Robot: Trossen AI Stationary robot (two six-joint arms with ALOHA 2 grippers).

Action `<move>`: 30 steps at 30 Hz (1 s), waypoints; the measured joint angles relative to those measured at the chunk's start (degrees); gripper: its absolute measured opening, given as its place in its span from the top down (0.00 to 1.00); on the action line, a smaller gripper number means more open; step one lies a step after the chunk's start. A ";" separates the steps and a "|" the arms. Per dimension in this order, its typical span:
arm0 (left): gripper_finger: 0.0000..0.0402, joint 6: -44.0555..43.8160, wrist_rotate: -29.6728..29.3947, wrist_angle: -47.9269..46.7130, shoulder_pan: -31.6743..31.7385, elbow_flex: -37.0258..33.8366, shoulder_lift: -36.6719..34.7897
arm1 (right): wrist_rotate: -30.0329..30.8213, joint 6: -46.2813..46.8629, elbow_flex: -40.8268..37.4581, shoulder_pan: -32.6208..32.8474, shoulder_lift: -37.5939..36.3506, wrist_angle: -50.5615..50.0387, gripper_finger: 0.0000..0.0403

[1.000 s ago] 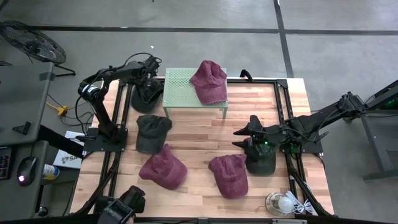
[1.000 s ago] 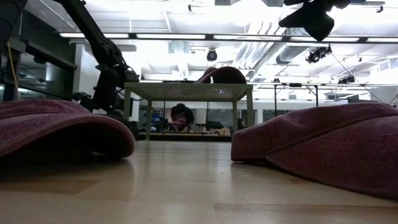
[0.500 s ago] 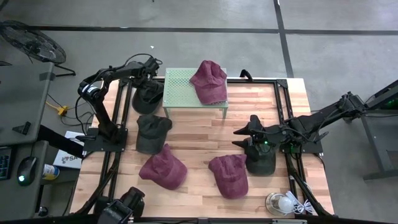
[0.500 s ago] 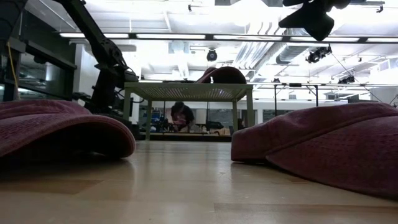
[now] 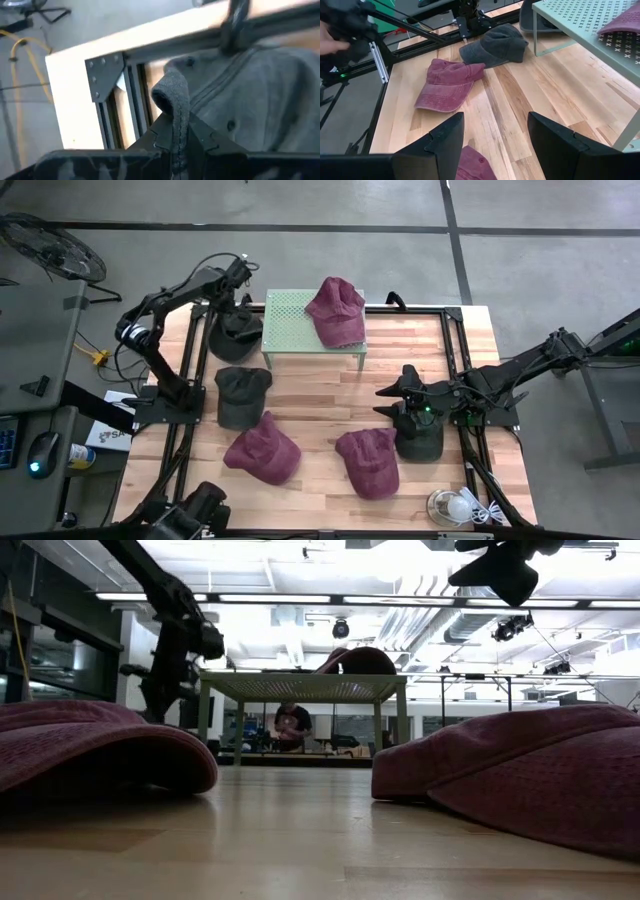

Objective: Pick & Place hat
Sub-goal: Put the top left black cap on the left side of the shelf

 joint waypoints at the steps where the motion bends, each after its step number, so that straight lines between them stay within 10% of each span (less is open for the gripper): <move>1: 0.96 0.09 0.27 -0.25 -0.01 0.39 -1.00 | 0.00 -0.01 0.00 0.00 0.00 0.00 0.48; 30: 0.97 2.04 -9.88 -15.96 -15.54 18.89 -25.00 | 1.99 -0.28 0.00 0.00 0.00 -0.02 0.48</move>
